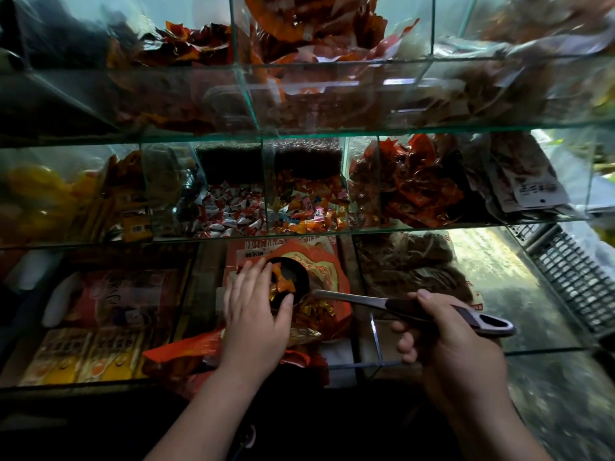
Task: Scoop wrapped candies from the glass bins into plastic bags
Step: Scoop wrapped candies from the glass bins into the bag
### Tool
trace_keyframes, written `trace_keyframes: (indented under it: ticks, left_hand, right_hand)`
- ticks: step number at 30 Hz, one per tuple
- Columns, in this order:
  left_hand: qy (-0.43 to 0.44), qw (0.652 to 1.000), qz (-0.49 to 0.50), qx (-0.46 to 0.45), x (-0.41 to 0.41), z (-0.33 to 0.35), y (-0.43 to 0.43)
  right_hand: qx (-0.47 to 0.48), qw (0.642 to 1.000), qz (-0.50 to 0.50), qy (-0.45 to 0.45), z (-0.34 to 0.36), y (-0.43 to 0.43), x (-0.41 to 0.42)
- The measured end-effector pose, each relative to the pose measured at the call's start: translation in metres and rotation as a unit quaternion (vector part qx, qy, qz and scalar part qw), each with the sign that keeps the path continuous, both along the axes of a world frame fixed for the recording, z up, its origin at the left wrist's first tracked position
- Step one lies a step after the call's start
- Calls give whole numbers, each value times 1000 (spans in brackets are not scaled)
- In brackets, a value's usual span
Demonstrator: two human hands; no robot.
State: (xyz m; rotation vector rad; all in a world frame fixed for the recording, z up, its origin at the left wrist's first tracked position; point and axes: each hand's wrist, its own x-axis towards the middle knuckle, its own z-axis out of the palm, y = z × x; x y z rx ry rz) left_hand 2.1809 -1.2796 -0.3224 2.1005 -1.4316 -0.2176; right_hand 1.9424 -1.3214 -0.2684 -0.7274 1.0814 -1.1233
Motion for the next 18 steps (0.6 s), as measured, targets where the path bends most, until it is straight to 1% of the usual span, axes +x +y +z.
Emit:
trace_keyframes:
  ticks: [5,10,13,14,16,17,18]
  left_hand:
    - [-4,999,-42,-15,-8,9,-14]
    - [-19,995,-82,-46,-7,32,-46]
    - [12,992,-112,-57,2,52,-83]
    - [27,990,-121,-63,5,59,-95]
    - [49,990,-120,-61,12,71,-118]
    - [56,992,-104,-51,14,76,-125]
    - [67,994,-83,-40,17,78,-131]
  right_hand:
    - [-67,997,-7,25,33,15,0]
    - [-157,985,-41,64,60,16,11]
    - [-194,977,-62,66,72,5,22]
    - [-210,972,-67,80,72,-1,27]
    - [-261,956,-72,110,71,-16,40]
    - [-307,938,-73,147,69,-25,47]
    - [-368,905,-65,203,64,-36,54]
